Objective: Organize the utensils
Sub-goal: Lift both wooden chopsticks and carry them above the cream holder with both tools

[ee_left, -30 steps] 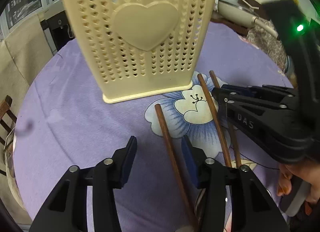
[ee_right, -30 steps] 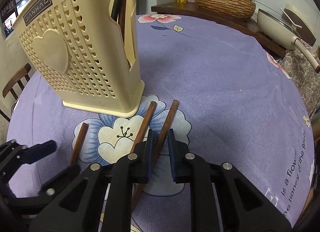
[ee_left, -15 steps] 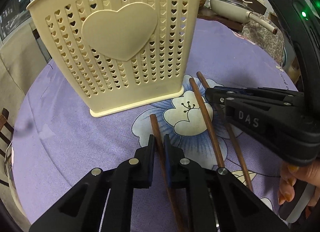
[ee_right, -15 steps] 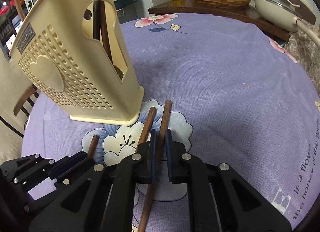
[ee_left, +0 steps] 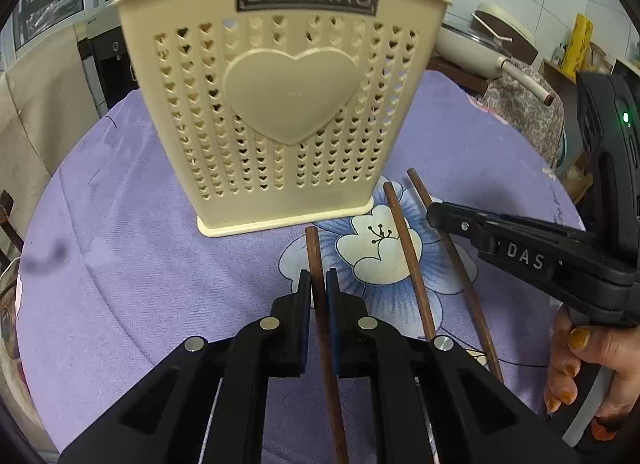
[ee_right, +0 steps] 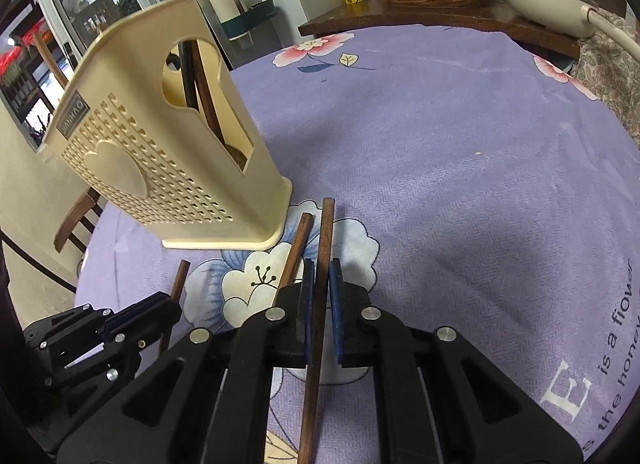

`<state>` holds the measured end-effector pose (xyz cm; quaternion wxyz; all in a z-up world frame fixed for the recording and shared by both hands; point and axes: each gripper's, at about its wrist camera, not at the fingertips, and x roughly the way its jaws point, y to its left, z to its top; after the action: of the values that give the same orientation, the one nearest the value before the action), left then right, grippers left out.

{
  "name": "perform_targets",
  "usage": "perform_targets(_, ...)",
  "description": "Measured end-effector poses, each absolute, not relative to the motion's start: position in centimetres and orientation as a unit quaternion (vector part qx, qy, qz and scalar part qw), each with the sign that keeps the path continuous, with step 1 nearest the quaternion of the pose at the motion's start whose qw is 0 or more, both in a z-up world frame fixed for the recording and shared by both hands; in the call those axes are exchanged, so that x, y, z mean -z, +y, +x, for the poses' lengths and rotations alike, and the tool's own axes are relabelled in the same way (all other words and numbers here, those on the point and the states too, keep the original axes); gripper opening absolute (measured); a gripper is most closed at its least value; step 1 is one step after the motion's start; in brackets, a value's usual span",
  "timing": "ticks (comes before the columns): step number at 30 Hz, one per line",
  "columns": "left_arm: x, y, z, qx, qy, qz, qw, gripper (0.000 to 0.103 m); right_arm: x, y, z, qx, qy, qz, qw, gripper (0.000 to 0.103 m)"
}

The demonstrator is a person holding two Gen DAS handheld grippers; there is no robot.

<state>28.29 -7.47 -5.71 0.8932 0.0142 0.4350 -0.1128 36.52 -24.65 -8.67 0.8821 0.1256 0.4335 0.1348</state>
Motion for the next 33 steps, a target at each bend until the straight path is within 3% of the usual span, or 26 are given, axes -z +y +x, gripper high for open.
perform_targets(33, -5.1, -1.4, 19.9, 0.112, 0.295, -0.040, 0.948, 0.008, -3.5, -28.9, 24.4, -0.232, 0.282, 0.140, 0.920, 0.008)
